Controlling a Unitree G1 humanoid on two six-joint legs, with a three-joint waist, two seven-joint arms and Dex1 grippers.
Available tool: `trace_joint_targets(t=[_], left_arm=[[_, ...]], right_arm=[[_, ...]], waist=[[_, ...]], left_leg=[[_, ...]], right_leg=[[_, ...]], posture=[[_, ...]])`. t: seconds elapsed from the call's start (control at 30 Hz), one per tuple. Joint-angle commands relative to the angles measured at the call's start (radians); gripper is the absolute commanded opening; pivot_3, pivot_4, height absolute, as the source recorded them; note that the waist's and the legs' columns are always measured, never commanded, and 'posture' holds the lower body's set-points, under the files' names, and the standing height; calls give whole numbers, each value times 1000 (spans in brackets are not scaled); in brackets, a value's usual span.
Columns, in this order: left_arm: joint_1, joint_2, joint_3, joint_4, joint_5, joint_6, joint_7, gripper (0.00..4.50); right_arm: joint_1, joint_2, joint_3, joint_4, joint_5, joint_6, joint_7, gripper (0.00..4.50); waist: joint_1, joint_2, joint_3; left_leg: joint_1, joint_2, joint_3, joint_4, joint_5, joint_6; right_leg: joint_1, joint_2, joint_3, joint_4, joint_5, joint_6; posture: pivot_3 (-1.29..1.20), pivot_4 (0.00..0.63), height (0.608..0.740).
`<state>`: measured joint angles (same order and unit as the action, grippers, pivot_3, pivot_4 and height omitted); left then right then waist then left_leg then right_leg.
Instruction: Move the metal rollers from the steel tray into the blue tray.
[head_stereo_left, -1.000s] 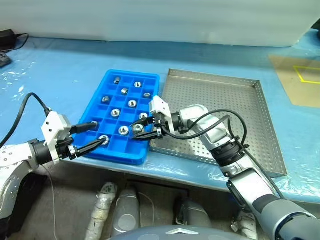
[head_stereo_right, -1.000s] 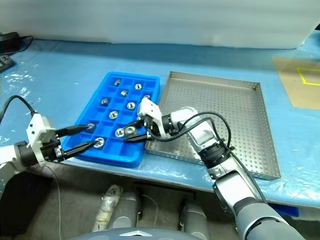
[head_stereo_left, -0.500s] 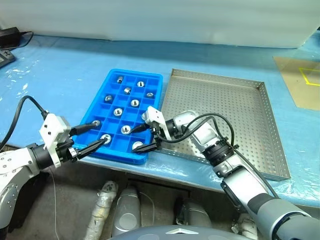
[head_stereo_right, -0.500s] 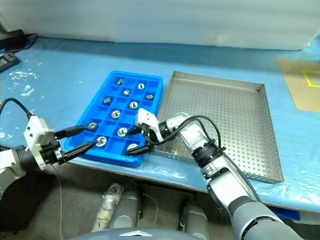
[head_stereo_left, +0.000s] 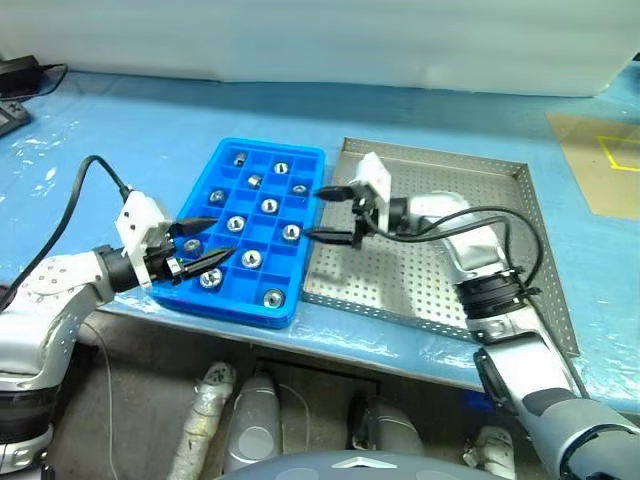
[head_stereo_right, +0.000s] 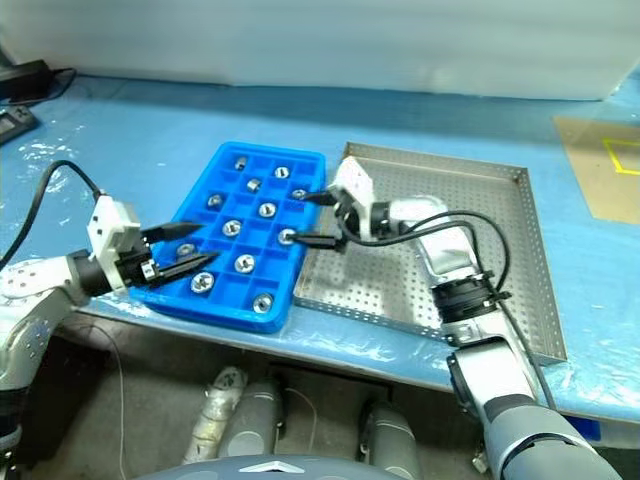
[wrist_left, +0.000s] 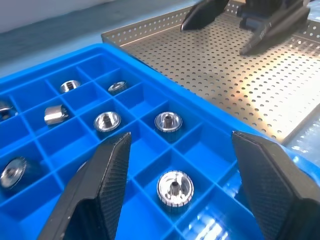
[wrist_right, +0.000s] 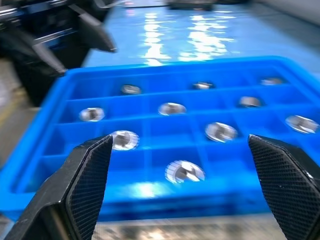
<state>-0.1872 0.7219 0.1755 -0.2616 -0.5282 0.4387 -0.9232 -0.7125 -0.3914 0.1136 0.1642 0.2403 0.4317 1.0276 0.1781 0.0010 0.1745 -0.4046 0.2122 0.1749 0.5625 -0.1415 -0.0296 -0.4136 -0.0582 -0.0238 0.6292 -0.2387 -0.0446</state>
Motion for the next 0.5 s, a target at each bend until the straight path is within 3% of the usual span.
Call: trace_joint_targets(t=[0.03, 0.5], left_arm=[[-81, -55, -86, 79, 64, -75, 0, 3390], [-425, -285, -218, 516, 189, -271, -46, 3390]], right_arm=[[39, -27, -76, -37, -4, 3, -106, 4457], [151, -93, -161, -166, -5, 29, -290, 4457]], waist=[[-6, 0, 0], [-67, 0, 0]], left_leg=[[0, 0, 0, 0, 0, 0], [0, -3, 1, 4, 3, -4]], right_leg=[[-1, 0, 0, 1, 0, 0], [-4, 0, 2, 12, -1, -2]], posture=[[133, 150, 740], [-52, 150, 740]])
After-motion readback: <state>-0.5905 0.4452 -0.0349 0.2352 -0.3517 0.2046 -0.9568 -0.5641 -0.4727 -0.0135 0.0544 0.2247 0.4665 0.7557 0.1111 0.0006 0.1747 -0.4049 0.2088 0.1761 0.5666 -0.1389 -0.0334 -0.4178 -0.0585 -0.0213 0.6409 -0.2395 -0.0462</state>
